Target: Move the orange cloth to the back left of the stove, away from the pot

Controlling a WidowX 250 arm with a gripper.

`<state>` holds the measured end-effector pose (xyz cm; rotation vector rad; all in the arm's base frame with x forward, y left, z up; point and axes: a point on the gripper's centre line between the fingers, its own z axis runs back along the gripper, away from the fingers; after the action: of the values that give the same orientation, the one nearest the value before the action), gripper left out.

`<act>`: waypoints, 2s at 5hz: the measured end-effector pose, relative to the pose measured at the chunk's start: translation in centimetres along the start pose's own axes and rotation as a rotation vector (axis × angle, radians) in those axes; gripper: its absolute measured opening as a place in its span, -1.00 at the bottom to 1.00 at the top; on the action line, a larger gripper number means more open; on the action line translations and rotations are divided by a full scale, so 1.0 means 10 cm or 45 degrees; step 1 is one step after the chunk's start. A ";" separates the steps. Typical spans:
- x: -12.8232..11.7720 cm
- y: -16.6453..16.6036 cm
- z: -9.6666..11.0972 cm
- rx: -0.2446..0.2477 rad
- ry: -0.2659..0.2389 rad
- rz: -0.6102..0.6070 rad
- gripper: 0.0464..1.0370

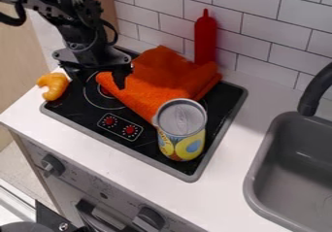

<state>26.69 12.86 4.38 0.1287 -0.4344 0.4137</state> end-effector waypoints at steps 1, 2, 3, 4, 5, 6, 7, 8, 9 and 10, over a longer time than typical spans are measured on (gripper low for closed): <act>-0.06 0.00 -0.04 0.002 0.035 0.009 0.92; 0.02 -0.08 -0.03 0.021 0.103 0.051 0.92; 0.17 -0.12 0.04 0.030 0.184 0.131 0.92; 0.28 -0.21 0.02 0.024 0.187 0.202 0.83; 0.30 -0.45 -0.10 -0.033 0.190 0.216 0.29; 0.36 -0.68 -0.20 -0.089 0.266 0.098 -0.31; 0.41 -0.78 -0.23 -0.142 0.254 0.015 -0.76; 0.39 -0.82 -0.39 -0.093 0.297 0.001 -0.98; 0.38 -0.80 -0.44 -0.082 0.283 0.008 -0.99; 0.25 -0.75 -0.60 -0.035 0.350 0.036 -0.99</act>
<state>34.14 8.18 -0.20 0.0380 -0.1713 0.4463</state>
